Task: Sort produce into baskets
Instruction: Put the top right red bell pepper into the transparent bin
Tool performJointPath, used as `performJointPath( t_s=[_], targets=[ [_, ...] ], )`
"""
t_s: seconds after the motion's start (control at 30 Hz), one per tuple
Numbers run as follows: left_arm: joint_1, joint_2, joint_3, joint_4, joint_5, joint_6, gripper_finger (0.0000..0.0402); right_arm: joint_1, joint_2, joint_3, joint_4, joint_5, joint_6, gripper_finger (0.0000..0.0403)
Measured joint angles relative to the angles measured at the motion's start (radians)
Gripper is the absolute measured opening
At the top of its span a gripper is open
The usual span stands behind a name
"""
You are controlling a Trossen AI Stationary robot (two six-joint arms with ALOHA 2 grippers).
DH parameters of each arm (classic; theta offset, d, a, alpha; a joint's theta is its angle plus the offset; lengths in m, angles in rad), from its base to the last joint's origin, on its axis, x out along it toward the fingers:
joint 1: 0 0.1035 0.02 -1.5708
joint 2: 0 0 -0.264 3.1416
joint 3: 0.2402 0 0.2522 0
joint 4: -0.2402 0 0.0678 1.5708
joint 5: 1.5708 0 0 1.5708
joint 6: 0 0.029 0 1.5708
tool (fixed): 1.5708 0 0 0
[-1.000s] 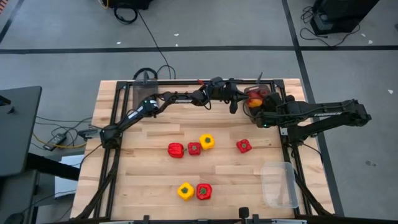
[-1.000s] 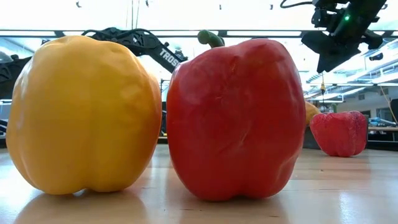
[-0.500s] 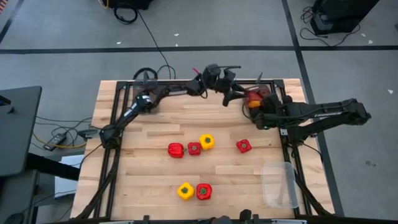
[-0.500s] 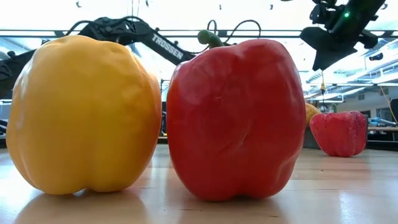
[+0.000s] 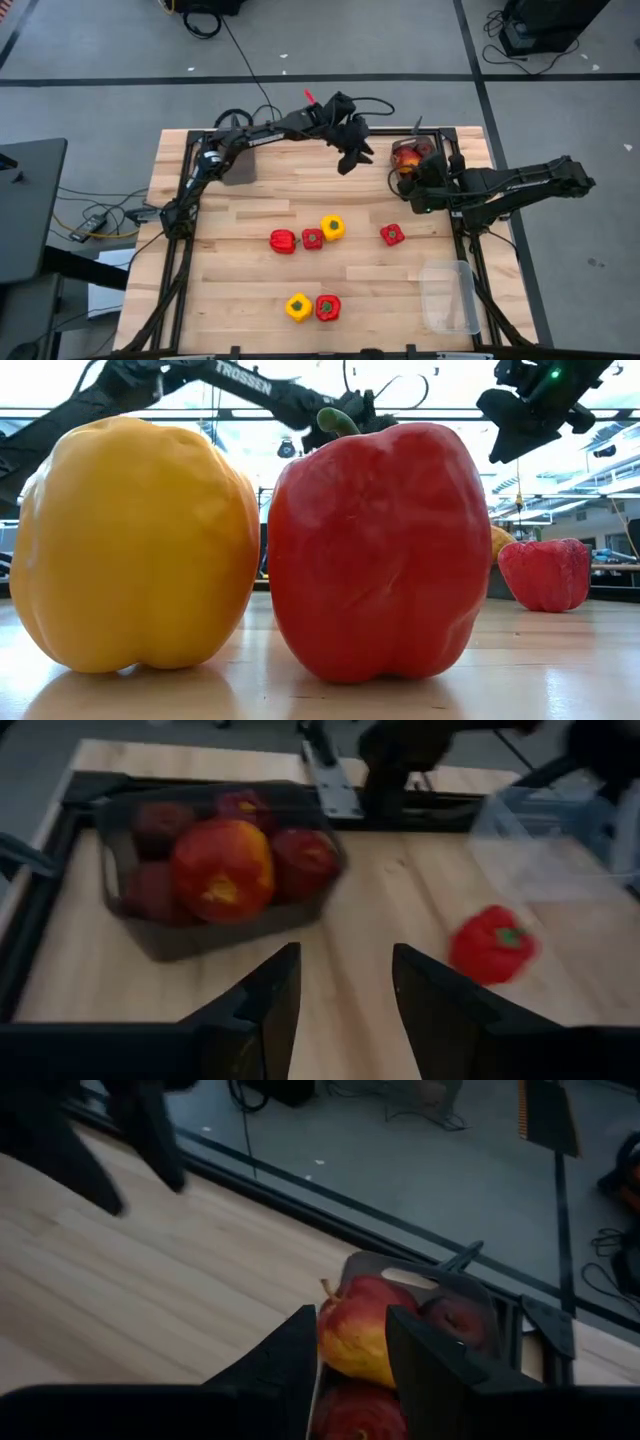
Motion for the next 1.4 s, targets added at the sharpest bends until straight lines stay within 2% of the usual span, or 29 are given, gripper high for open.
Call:
performJointPath(
  t_s=[0.3,0.53,0.67,0.77,0.93,1.2,1.4],
  targets=[
    [-0.068,-0.133,0.000,-0.312,-0.026,0.033,0.0163,0.000,0.004,0.000,0.123,-0.043,-0.115,0.0133],
    [-0.146,-0.224,0.000,-0.469,-0.148,0.058,0.0163,0.000,0.005,0.000,0.238,-0.079,-0.246,0.0133],
    [-0.212,-0.267,-0.008,-0.480,-0.153,0.028,0.0163,0.000,0.005,0.000,0.287,-0.205,-0.405,0.0133],
    [-0.271,-0.308,-0.060,-0.438,-0.196,-0.007,0.0163,0.000,0.005,0.000,0.301,-0.241,-0.436,0.0133],
    [-0.337,-0.411,-0.220,-0.355,-0.372,-0.075,0.0163,0.000,0.005,0.000,0.301,-0.256,-0.453,0.0133],
    [-0.384,-0.681,-0.670,-0.051,-0.485,-0.258,0.0163,0.000,0.010,-0.006,0.332,-0.264,-0.534,0.0133],
    [-0.418,-0.888,-0.968,0.123,-0.609,-0.372,0.0163,0.000,0.066,-0.013,0.387,-0.406,-0.613,0.0135]
  ],
)
